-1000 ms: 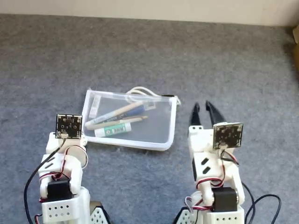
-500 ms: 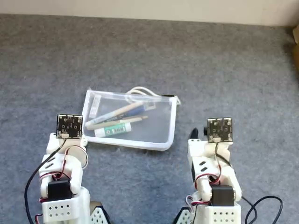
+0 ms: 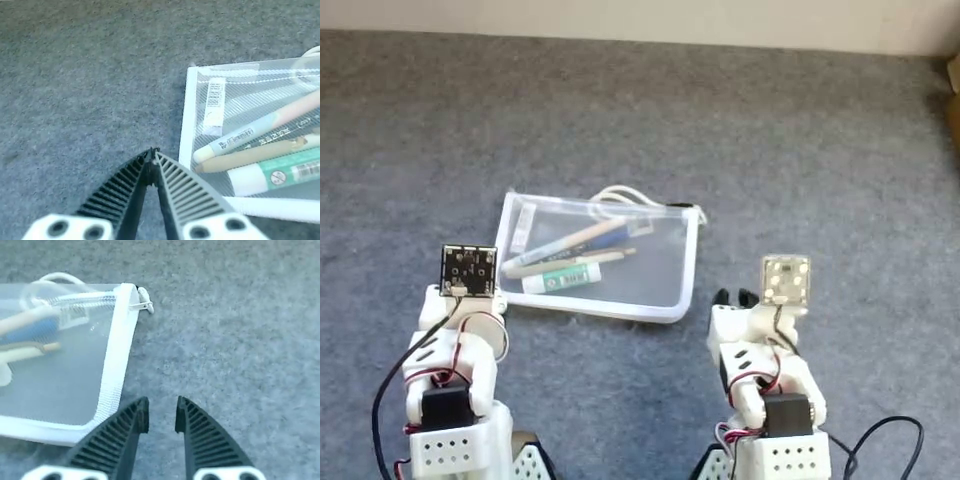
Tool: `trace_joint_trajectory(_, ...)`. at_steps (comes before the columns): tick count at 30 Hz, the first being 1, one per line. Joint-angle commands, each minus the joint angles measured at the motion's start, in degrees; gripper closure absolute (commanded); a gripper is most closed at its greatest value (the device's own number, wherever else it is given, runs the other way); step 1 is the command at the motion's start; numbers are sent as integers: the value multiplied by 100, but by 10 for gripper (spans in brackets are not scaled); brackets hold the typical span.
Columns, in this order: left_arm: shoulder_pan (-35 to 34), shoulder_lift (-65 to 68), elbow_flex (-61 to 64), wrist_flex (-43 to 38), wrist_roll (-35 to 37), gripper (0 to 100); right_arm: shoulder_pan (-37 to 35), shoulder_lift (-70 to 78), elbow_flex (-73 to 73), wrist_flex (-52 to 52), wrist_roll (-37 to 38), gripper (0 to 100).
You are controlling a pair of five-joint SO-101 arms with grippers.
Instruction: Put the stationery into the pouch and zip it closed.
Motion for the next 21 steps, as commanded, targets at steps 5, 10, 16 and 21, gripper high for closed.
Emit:
trace_joint_trajectory(5, -22, -57, 75, -18, 26, 993, -101, -75, 629, 391, -176, 908)
trace_joint_trajectory(10, -22, -57, 75, -18, 26, 993, -110, -75, 646, 646, -158, 908)
trace_joint_trajectory(16, 180, -31, 145, 26, 26, 993, -655, -75, 673, 1393, -167, 908)
trace_joint_trajectory(21, 435, -22, 145, 580, 26, 993, -760, -75, 673, 1613, -185, 908)
